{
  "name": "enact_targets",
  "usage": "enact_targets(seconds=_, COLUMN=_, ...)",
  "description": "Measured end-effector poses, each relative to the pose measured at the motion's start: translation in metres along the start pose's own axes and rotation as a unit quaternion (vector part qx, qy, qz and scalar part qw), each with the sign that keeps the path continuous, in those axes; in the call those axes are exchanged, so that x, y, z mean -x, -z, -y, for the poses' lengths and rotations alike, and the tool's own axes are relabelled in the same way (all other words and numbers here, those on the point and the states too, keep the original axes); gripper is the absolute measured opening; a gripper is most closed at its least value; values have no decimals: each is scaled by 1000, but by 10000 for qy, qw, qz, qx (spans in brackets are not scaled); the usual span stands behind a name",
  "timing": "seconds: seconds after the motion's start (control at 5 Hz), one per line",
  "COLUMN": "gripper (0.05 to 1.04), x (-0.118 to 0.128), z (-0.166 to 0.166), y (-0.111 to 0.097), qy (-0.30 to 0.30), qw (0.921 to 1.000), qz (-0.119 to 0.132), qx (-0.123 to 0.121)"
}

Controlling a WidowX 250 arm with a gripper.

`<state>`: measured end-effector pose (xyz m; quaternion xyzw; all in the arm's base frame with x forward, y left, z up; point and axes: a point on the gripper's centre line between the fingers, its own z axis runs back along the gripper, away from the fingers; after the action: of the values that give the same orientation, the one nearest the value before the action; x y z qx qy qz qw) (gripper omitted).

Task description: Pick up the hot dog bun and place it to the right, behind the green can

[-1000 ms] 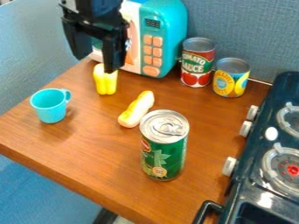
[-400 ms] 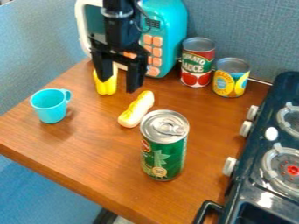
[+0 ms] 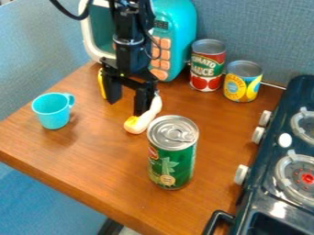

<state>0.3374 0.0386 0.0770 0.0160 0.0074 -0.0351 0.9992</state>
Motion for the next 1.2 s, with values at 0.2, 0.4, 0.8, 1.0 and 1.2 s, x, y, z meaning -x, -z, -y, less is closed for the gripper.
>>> enact_targets(seconds=0.2, gripper=1004, x=-5, z=0, y=11, qy=39, qw=10000, qz=-59, qx=18)
enact_targets(seconds=0.4, gripper=1005, x=-14, z=0, y=18, qy=25, qw=9999, qz=72, qx=110)
enact_targets(seconds=0.8, gripper=1004, x=-33, z=-4, y=40, qy=21, qw=9994, qz=131, qx=325)
enact_targets(seconds=1.0, gripper=1004, x=-37, z=-3, y=48, qy=26, qw=9993, qz=129, qx=351)
enact_targets(seconds=1.2, gripper=965, x=-38, z=-3, y=56, qy=-9, qw=9992, qz=65, qx=384)
